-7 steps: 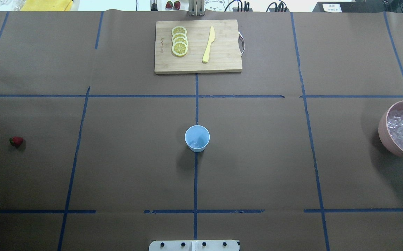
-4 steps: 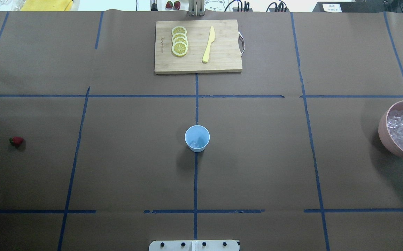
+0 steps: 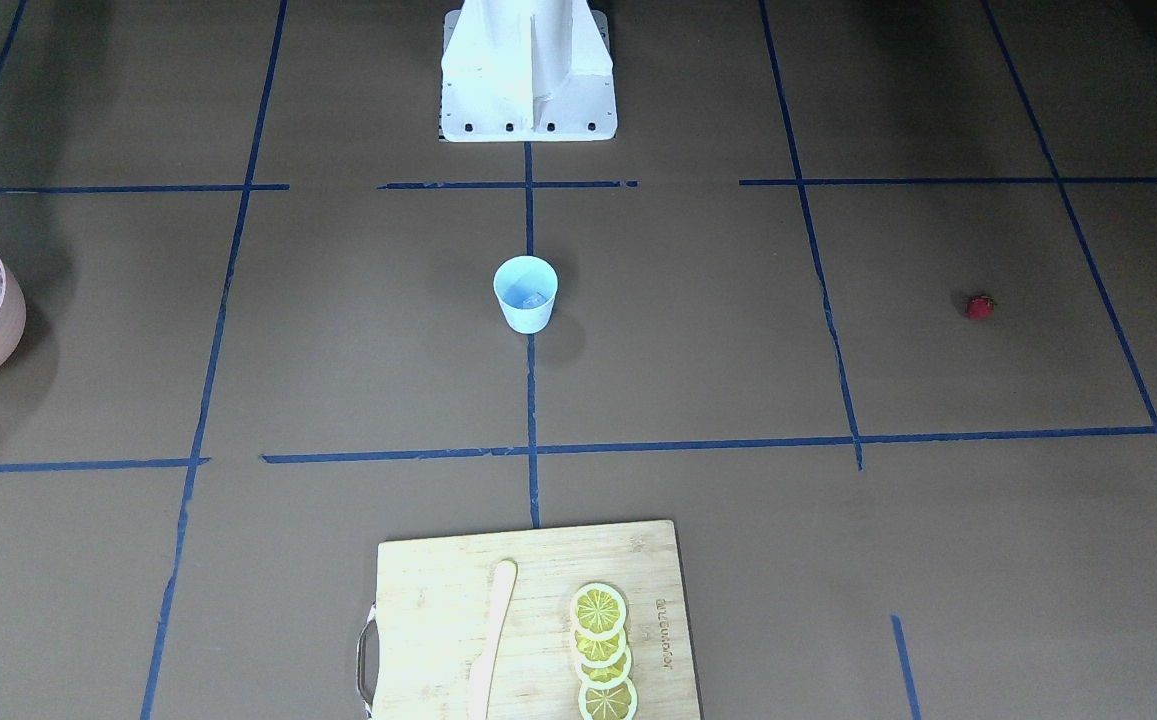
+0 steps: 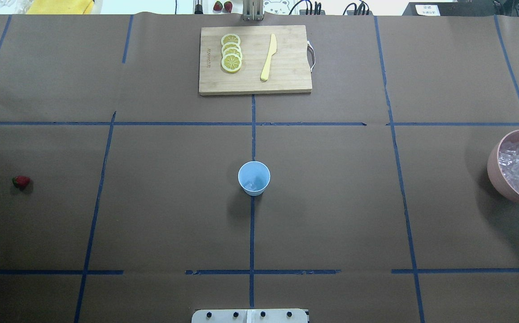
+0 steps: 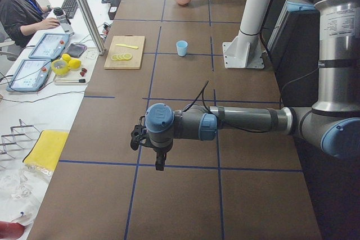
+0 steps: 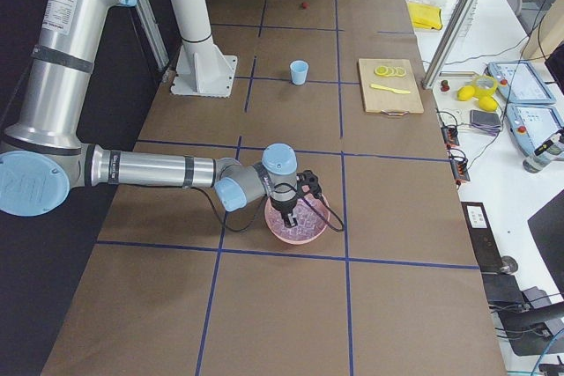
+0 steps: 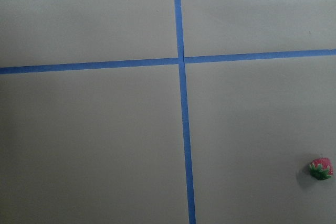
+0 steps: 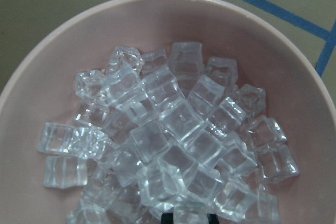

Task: Put ice and strawberries in cup
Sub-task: 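Grasp another ice cube in the bowl with the right gripper, then carry the ice cube with the right gripper over the cup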

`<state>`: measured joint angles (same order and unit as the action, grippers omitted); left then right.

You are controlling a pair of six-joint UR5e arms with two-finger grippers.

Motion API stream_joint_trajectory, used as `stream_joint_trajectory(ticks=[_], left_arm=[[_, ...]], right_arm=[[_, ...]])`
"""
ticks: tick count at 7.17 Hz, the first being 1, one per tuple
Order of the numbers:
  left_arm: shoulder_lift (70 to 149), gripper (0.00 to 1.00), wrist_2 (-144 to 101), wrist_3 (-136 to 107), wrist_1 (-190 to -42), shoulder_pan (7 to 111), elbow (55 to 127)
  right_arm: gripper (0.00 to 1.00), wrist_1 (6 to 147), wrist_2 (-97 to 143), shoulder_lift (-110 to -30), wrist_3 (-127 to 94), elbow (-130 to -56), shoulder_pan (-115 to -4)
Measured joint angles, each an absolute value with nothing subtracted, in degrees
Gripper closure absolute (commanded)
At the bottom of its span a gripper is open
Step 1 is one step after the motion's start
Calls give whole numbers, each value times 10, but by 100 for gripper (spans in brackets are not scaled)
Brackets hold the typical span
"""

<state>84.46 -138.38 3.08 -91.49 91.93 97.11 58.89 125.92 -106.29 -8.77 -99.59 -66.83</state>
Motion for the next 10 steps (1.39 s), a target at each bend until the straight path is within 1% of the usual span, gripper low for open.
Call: stream_joint_trajectory(ticks=[3, 5, 6, 8, 10], left_arm=[[845, 0, -1384, 31, -915, 919, 971], [845, 0, -1384, 31, -915, 919, 972], [845, 0, -1384, 30, -915, 919, 972], [845, 0, -1384, 30, -915, 919, 973], [845, 0, -1384, 30, -915, 919, 973]], right_arm=[[99, 605, 1277, -1059, -85, -1017, -716], [98, 666, 1282, -1049, -86, -1065, -731], [99, 728, 1282, -1029, -89, -1102, -733], [100, 852, 1287, -964, -103, -1164, -725], [98, 895, 1294, -879, -209, -1184, -668]])
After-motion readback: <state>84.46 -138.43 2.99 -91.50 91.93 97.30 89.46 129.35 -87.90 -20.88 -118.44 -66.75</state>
